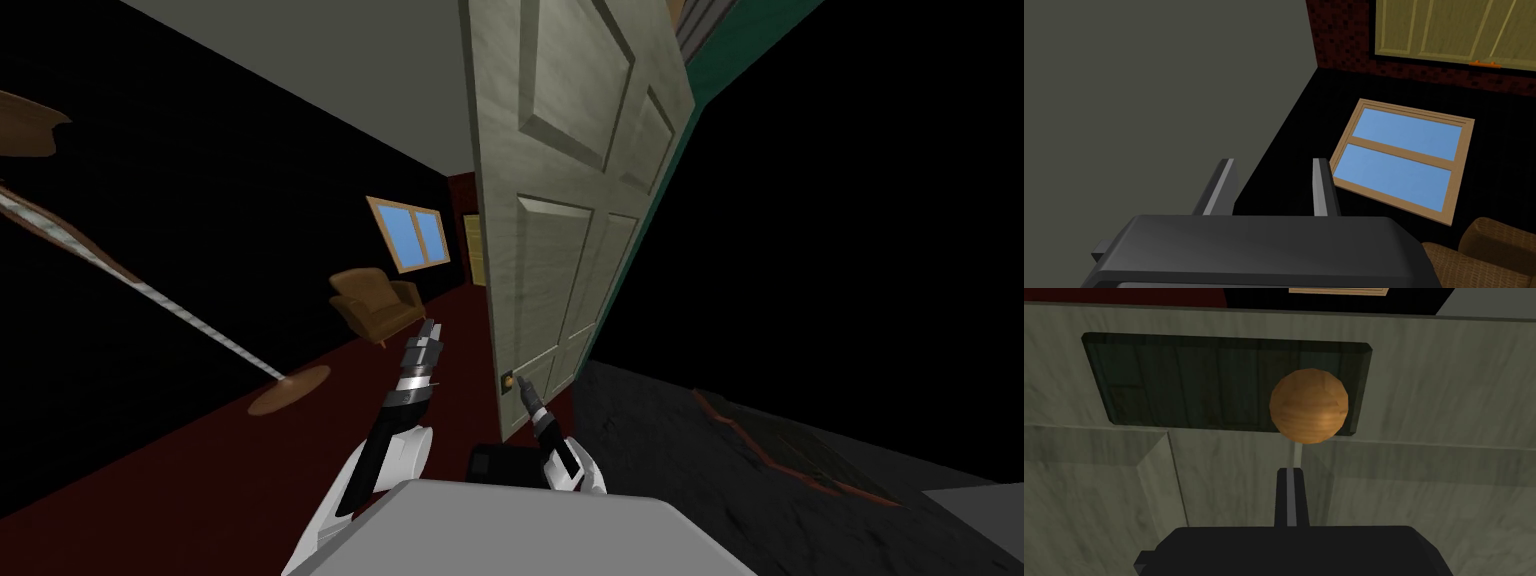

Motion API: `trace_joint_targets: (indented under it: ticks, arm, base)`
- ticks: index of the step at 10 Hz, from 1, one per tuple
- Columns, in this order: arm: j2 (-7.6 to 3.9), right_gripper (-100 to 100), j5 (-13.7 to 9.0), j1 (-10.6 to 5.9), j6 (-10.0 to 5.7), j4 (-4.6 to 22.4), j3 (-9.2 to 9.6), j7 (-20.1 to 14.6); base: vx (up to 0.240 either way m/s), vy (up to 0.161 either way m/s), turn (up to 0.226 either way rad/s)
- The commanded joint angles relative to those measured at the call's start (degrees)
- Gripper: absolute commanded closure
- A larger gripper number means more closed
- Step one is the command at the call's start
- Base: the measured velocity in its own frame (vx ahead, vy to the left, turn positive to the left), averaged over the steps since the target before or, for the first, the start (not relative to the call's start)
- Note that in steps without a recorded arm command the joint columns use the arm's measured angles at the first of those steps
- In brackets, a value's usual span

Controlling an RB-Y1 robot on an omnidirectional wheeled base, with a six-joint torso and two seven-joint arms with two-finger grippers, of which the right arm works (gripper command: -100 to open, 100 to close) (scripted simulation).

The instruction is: Push the door open

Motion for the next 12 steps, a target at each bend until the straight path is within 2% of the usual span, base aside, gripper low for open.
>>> trace_joint_targets:
  ticks: [1,3,5,8,9,10,11,12]
  arm:
    - [0.19,-100,0.2,0.43,0.06,0.2,0.71,0.6]
    - [1.73,-100,0.8,1.96,0.33,-0.4,2.21,1.9]
    - [4.71,-100,1.3,3.33,0.57,-1.0,3.55,3.0]
    - [6.91,-100,1.5,3.97,0.69,-1.3,4.17,3.5]
    - [5.95,-100,1.5,4.08,0.47,-1.7,4.12,3.1]
    - [4.21,-100,1.4,4.08,0.6,-1.8,4.03,3.2]
    - [4.21,-100,1.4,4.08,0.6,-1.8,4.03,3.2]
    - [3.08,-100,1.3,3.92,0.44,-1.6,3.84,3.1]
  base:
    - [-0.127,-0.167,-0.108]
    - [-0.134,-0.191,-0.114]
    - [-0.182,-0.163,-0.152]
    - [-0.119,-0.033,-0.031]
    - [-0.047,0.009,-0.006]
    - [0.08,0.039,0.013]
    - [0.143,0.037,0.001]
    - [0.18,0.08,0.029]
